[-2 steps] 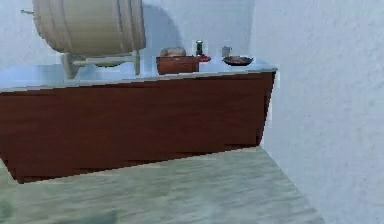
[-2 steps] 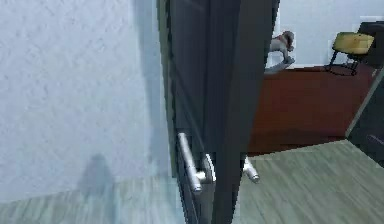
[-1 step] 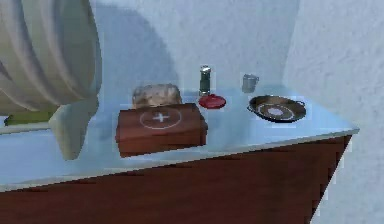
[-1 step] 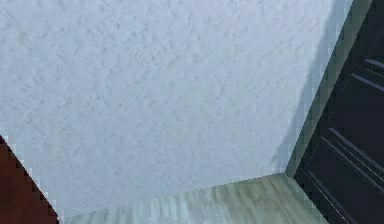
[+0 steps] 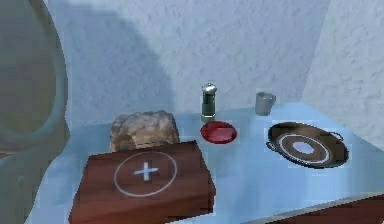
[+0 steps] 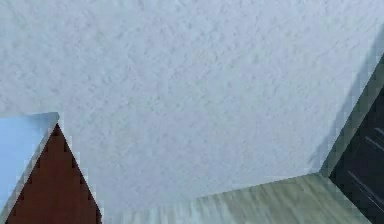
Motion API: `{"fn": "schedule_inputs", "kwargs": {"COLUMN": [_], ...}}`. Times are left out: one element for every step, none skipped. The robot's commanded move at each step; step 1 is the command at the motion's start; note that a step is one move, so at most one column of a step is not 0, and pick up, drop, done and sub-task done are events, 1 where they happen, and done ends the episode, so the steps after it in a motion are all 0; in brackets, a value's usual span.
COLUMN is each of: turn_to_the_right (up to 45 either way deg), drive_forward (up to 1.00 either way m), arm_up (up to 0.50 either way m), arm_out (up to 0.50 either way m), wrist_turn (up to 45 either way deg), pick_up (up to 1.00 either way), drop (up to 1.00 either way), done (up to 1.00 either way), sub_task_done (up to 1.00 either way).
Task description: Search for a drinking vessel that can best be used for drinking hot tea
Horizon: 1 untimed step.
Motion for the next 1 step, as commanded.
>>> {"fn": "schedule_inputs", "kwargs": {"turn_to_the_right": [21.0], "drive_forward": [0.0], "arm_up": [0.0], "arm_out": [0.0], "wrist_turn": [0.0], "pick_up": [0.0], "drop": [0.0], "done": [0.0], "sub_task_done": [0.0]}}
